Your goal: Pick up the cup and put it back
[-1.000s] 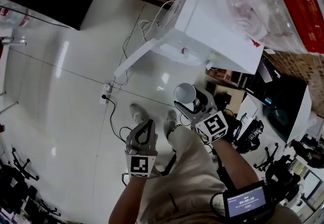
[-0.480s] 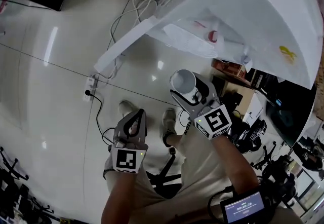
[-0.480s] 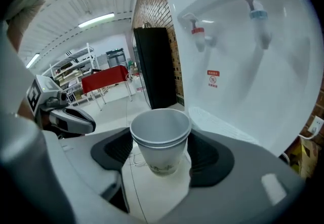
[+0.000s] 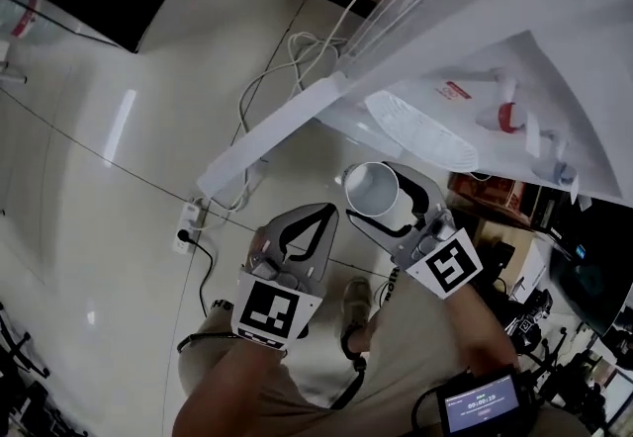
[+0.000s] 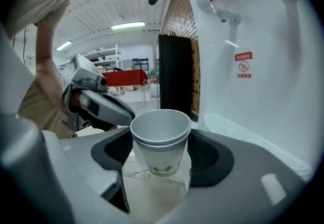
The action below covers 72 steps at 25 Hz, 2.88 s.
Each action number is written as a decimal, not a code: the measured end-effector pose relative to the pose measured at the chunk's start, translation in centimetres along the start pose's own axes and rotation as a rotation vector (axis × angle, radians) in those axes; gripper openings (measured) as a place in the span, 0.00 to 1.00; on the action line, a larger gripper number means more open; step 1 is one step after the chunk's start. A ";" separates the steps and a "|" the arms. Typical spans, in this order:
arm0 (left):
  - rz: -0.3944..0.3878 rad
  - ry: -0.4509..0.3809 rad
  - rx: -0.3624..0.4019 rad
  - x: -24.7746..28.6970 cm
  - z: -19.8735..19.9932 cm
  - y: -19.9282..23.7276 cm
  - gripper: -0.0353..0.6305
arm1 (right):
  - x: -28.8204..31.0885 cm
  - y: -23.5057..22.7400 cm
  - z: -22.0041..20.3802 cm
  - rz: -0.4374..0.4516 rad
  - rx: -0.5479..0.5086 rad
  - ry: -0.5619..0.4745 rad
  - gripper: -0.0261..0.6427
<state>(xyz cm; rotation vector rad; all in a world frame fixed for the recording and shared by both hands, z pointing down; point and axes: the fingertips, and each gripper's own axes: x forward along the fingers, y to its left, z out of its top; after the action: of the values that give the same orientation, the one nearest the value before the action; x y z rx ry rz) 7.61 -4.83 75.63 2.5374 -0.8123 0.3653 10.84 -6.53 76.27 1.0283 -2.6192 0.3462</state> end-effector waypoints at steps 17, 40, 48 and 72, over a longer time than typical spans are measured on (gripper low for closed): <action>0.067 0.050 0.144 1.1 0.4 -0.8 0.06 | 6.7 -1.5 -11.2 0.196 -0.168 0.042 0.54; -0.048 0.159 -0.018 2.2 -3.3 2.0 0.06 | 8.3 -22.6 -20.5 -0.493 0.145 0.076 0.54; -0.116 0.196 0.015 3.1 -3.9 0.2 0.06 | 7.6 -26.7 -23.4 -0.625 0.256 0.066 0.54; -0.107 0.226 0.047 2.4 -5.2 -2.7 0.06 | 10.0 -30.6 -28.6 -0.712 0.282 0.101 0.54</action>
<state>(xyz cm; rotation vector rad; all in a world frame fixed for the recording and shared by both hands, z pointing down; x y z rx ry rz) 10.54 -1.45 80.16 2.5111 -0.5873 0.6287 30.54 -25.13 109.72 1.8772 -1.9716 0.5713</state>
